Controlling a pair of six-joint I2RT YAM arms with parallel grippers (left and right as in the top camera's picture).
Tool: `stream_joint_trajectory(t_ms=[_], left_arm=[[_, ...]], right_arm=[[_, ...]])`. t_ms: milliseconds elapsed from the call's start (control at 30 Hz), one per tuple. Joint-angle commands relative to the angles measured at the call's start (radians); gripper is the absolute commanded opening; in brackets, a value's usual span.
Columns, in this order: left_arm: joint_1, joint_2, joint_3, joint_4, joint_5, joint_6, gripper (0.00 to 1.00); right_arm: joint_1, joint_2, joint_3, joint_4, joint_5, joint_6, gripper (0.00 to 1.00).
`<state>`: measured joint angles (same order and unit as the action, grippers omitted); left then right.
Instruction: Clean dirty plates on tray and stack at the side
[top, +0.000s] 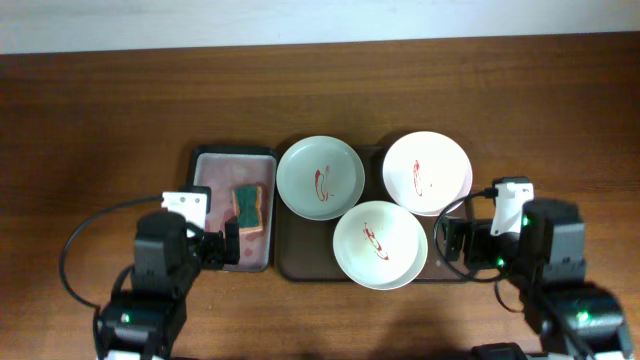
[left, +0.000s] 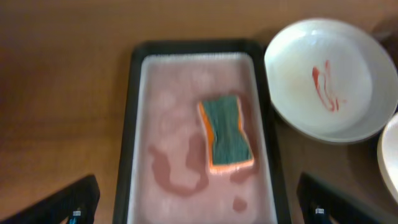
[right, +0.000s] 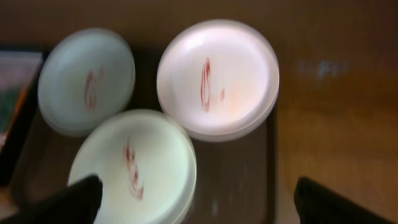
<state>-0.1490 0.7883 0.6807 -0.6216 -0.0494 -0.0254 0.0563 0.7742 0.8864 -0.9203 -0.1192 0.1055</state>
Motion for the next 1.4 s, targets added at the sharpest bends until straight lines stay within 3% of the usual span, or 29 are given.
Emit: stream_joint_trajectory(t_ms=[0, 133, 300, 400, 600, 700, 867, 967, 1367], left_arm=[[0.006, 0.091, 0.109, -0.076, 0.008, 0.011, 0.99], [0.006, 0.122, 0.111, -0.074, 0.122, 0.011, 0.99], [0.006, 0.145, 0.111, 0.057, 0.111, 0.011, 1.00], [0.006, 0.277, 0.111, 0.166, 0.079, 0.011, 0.95], [0.006, 0.640, 0.111, 0.274, 0.080, -0.087, 0.80], [0.006, 0.777, 0.111, 0.322, 0.185, -0.094, 0.69], [0.005, 0.843, 0.111, 0.314, 0.185, -0.118, 0.45], [0.005, 0.843, 0.111, 0.314, 0.183, -0.120, 0.39], [-0.073, 0.829, 0.166, 0.243, 0.031, -0.142, 0.43]], right_arm=[[0.009, 0.109, 0.148, -0.081, -0.010, 0.007, 0.99], [0.009, 0.249, 0.149, -0.099, -0.083, 0.007, 0.99], [0.009, 0.346, 0.149, -0.108, -0.117, 0.008, 0.99], [0.009, 0.348, 0.149, -0.103, -0.117, 0.008, 0.99], [0.009, 0.348, 0.149, -0.105, -0.116, 0.008, 0.99], [0.009, 0.348, 0.149, -0.105, -0.116, 0.008, 0.99], [0.009, 0.348, 0.149, -0.105, -0.113, 0.008, 0.99], [0.009, 0.348, 0.149, -0.105, -0.113, 0.008, 0.99], [0.009, 0.348, 0.149, -0.108, -0.113, 0.007, 0.99]])
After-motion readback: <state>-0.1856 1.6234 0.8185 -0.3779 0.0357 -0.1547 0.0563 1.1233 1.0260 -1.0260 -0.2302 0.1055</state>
